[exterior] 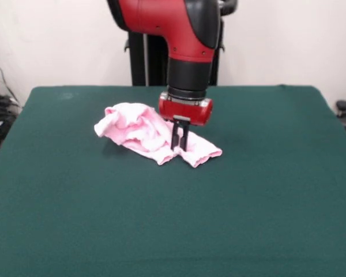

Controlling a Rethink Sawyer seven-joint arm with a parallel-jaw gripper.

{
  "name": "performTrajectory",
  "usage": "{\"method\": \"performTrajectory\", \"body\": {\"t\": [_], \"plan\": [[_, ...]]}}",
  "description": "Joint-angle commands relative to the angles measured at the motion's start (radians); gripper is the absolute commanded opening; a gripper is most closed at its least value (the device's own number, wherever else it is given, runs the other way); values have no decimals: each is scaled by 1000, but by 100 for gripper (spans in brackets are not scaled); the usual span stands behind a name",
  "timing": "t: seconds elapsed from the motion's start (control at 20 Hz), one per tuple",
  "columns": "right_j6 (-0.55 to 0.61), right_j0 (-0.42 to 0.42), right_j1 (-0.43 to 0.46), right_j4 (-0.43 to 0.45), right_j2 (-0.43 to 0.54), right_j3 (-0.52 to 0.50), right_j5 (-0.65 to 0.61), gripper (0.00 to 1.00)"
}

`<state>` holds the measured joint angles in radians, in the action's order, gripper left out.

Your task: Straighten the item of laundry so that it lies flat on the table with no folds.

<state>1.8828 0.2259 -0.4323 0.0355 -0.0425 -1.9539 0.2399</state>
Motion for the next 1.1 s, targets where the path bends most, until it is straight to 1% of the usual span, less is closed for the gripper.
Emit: {"method": "performTrajectory", "body": {"t": [0.05,0.25,0.4,0.65,0.9,1.1], "plan": [[178,-124,63,-147,121,61,-285,0],[153,-118,21,-164,123,65,-340,0],[134,-91,-20,-165,148,69,-403,0],[137,-52,-143,-174,195,27,-527,0],[125,-21,-236,-181,215,23,-636,0],[123,19,-288,-199,253,3,-668,0]]}}
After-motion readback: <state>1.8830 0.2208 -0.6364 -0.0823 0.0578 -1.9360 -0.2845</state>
